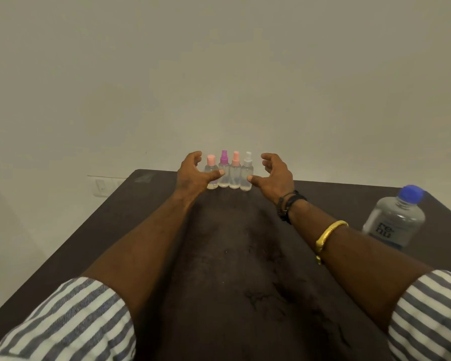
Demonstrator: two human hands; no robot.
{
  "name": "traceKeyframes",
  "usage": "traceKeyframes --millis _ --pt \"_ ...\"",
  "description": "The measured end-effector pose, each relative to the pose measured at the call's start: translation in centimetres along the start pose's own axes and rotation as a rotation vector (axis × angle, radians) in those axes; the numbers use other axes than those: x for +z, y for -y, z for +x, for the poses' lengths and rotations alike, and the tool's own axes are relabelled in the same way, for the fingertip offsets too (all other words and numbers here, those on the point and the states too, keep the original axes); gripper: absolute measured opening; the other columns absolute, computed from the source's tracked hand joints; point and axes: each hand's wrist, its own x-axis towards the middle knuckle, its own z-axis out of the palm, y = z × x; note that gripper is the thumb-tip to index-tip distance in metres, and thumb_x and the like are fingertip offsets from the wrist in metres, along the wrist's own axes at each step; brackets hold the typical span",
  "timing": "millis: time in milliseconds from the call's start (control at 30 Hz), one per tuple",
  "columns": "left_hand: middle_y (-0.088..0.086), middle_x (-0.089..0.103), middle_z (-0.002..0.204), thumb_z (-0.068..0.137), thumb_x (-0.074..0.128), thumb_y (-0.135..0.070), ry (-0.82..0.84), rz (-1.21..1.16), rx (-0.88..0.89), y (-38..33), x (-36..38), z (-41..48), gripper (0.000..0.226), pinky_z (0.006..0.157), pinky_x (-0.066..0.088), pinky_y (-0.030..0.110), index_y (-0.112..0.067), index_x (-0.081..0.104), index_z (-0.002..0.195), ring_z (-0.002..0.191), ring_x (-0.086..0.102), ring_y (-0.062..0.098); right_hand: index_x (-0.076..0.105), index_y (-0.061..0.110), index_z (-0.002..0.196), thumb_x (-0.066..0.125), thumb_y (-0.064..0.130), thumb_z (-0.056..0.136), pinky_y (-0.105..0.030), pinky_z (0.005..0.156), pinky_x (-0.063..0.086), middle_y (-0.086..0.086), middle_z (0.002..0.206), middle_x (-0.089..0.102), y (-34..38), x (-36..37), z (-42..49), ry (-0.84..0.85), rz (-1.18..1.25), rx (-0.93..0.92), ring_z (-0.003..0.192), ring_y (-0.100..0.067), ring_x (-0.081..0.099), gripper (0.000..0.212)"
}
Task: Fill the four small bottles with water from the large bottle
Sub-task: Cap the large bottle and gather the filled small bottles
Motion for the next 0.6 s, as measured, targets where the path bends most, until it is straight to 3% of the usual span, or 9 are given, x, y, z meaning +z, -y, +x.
traceKeyframes --millis 200,400,600 --pt "0.007 0.033 0.164 0.092 0.072 -0.039 -0.124 0.09 0.065 -3.9 0.1 -5.6 0.083 0.122 0.029 0.038 -0.011 0.029 0.158 0.151 0.031 0.025 0.048 0.017 0.144 0.083 0.019 0.082 -0.039 0.114 0.041 -0.006 0.15 0.05 1.8 -2.3 -3.9 -0.024 -0.038 -0.044 0.139 -0.024 0.046 0.072" --pt "0.01 -0.003 0.171 0.106 0.046 -0.036 0.014 0.324 0.342 -5.1 1.1 -10.8 0.079 0.129 0.004 0.044 -0.005 -0.001 0.162 0.158 -0.008 0.025 0.028 0.015 0.158 0.069 0.022 0.094 -0.033 0.123 0.017 -0.007 0.165 0.024 2.4 -4.6 -7.9 -0.011 -0.237 -0.155 0.153 -0.023 0.02 0.076" --pt "0.013 -0.016 0.169 0.101 0.027 -0.043 0.054 0.492 0.498 -6.3 1.7 -14.2 0.08 0.128 -0.007 0.043 -0.004 -0.012 0.159 0.156 -0.018 0.026 0.018 0.017 0.16 0.062 0.021 0.098 -0.025 0.119 0.008 -0.007 0.169 0.006 1.8 -6.4 -10.9 -0.002 -0.348 -0.261 0.156 -0.022 0.007 0.077"
